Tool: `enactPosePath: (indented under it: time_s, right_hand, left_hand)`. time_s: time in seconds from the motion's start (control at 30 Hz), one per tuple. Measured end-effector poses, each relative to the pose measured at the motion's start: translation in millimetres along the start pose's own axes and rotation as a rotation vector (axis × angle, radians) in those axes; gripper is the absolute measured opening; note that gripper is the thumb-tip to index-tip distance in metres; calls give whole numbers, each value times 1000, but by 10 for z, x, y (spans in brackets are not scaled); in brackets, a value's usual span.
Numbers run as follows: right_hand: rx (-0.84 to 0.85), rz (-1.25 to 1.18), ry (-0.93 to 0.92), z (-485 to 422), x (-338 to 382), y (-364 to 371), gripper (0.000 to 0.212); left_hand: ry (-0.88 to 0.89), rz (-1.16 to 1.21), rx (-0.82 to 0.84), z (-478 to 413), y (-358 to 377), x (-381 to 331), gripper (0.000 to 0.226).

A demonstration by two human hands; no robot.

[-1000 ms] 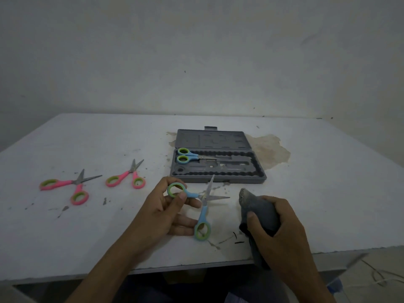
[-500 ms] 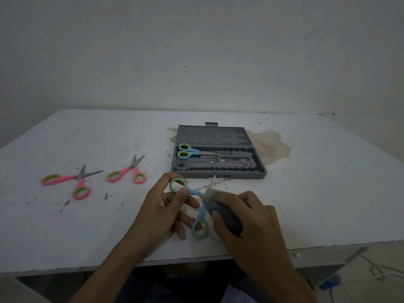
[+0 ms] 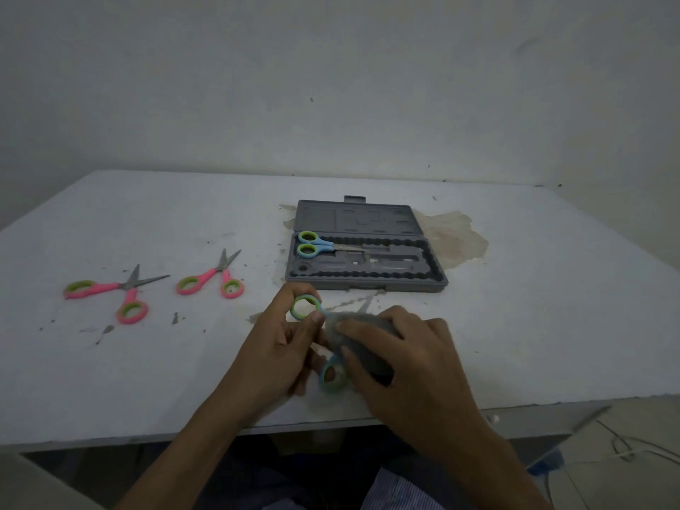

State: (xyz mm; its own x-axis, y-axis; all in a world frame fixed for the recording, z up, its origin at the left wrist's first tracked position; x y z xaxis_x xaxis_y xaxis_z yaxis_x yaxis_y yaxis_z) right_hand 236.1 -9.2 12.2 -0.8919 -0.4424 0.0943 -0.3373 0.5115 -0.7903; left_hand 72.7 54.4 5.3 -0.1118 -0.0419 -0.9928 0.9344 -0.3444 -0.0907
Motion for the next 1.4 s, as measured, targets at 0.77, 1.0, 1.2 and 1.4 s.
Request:
enactPosePath:
  time_s: [0.77, 1.0, 1.2, 1.4]
  right_hand:
    - [-151, -108, 249, 207, 51, 89, 39]
    - [-365, -85, 367, 266, -39, 73, 38]
    - [-219, -71, 248, 244, 36, 204, 37]
    - [-313, -100, 291, 261, 13, 213, 35]
  left_hand:
    - [-14, 55, -89, 10, -2, -29, 7]
    - [-29, 120, -121, 6, -19, -2, 8]
    - [-30, 104, -120, 6, 1, 9, 8]
    - [-28, 97, -122, 5, -2, 27, 8]
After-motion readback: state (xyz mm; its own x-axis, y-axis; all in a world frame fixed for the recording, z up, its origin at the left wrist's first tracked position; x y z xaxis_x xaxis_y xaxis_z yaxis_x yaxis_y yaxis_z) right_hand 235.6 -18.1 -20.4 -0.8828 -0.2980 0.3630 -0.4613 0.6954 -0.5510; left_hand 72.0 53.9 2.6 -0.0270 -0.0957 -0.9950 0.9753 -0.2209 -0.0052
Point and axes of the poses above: each hand's wrist, its own z-axis away from the middle knuckle, its own y-axis out of the palm, x = y × z, the point moved 1 cm from there along -z, towards the middle knuckle, and after that the axes turned 12 degrees about -y, right-handed, at the moved point
